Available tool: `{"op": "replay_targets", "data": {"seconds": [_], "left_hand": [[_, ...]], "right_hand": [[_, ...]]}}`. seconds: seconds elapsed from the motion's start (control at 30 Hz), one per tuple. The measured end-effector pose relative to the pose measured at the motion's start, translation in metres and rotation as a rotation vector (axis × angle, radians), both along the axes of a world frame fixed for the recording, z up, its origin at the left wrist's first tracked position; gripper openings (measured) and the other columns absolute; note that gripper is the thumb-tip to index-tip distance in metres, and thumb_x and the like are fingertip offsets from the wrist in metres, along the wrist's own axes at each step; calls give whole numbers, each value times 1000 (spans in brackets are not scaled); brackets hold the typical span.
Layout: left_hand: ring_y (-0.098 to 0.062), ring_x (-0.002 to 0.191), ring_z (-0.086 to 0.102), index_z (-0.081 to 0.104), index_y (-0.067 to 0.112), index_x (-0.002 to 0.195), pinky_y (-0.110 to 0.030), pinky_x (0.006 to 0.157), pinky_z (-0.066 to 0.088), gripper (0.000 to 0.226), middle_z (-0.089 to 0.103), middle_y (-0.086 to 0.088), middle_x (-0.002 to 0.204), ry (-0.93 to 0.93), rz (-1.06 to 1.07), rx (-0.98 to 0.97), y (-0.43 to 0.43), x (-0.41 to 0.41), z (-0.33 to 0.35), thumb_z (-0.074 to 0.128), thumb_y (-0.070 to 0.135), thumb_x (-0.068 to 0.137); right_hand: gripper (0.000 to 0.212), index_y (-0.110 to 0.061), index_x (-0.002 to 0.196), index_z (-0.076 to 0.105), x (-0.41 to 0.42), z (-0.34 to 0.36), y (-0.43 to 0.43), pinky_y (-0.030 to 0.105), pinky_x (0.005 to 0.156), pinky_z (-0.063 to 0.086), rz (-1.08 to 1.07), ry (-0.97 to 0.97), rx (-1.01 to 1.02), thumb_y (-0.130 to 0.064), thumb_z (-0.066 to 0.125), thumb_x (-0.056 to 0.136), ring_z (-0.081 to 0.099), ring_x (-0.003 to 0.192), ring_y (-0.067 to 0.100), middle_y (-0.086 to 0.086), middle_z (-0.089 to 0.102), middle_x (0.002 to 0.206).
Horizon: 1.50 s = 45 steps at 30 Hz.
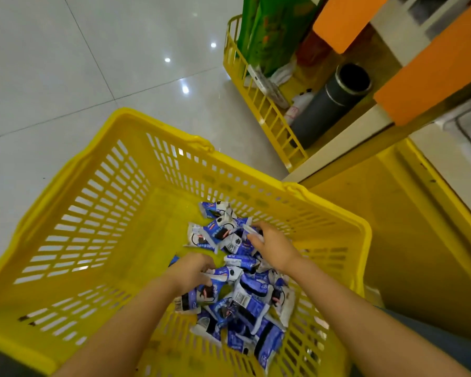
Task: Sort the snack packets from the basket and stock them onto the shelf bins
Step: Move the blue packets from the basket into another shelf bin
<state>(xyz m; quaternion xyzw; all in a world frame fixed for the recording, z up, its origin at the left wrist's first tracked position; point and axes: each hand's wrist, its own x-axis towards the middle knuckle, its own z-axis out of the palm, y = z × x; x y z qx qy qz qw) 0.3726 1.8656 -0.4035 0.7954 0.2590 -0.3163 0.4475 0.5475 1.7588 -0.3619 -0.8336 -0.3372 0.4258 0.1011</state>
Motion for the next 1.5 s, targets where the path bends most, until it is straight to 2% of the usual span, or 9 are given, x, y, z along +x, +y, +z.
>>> {"op": "replay_targets", "data": {"seconds": [0.07,0.17,0.43,0.57,0.73,0.9,1.0,1.13,1.5], "left_hand": [[-17,82,52,63,9,94,-25,71,37,12,63,-12,98,-105,59,49,5,-4,8,63,19,88],[-15,65,40,52,9,73,-27,61,30,24,50,-9,73,-229,239,13,5,-9,24,57,22,93],[-16,64,34,38,12,76,-30,62,32,26,36,-5,73,-442,744,-209,-15,-1,86,44,25,98],[-17,69,54,41,15,79,-28,57,44,23,53,-5,79,-402,994,-342,-29,6,115,44,27,98],[-22,78,57,49,9,113,-35,67,44,23,62,-13,93,-449,1148,-458,-36,12,150,45,26,98],[-24,82,61,52,4,118,-33,68,48,35,66,-16,100,-523,1253,-498,-39,21,184,55,27,93],[-21,80,67,61,5,108,-28,63,53,31,70,-13,97,-551,1277,-530,-39,22,205,59,30,89],[-15,55,65,62,3,101,-20,48,50,27,70,-7,73,-595,1300,-581,-37,24,240,58,28,91],[-21,70,66,59,16,81,-40,78,54,21,71,-9,80,-712,1165,-430,-22,46,317,61,36,88]], "right_hand": [[44,-8,136,40,4,12,1,25,75,45,-143,73,35,-30,43,99,60,94,24,15,59,117],[41,-3,134,40,2,34,2,19,47,38,-301,169,90,-26,42,99,49,56,15,13,59,85],[53,-10,143,30,-37,78,-12,36,86,49,-416,232,171,-40,35,99,57,104,23,13,52,129],[77,-28,148,20,-55,102,-22,45,113,28,-372,459,190,-72,15,85,29,139,19,-4,25,154],[39,-23,130,47,-52,141,-31,28,100,42,-401,433,341,-39,27,101,53,117,15,-3,51,134],[29,-16,118,58,-51,174,-42,6,57,45,-428,270,488,-32,48,96,59,76,-2,1,63,112],[27,-23,88,66,-51,193,-45,12,64,46,-422,194,474,-46,52,90,60,75,1,0,66,90],[54,-7,99,69,-47,214,-48,22,69,53,-507,293,407,-56,53,84,63,80,13,10,70,101],[34,-14,100,68,-16,323,-91,13,55,45,-444,318,532,-41,59,81,56,66,2,2,68,91]]}}
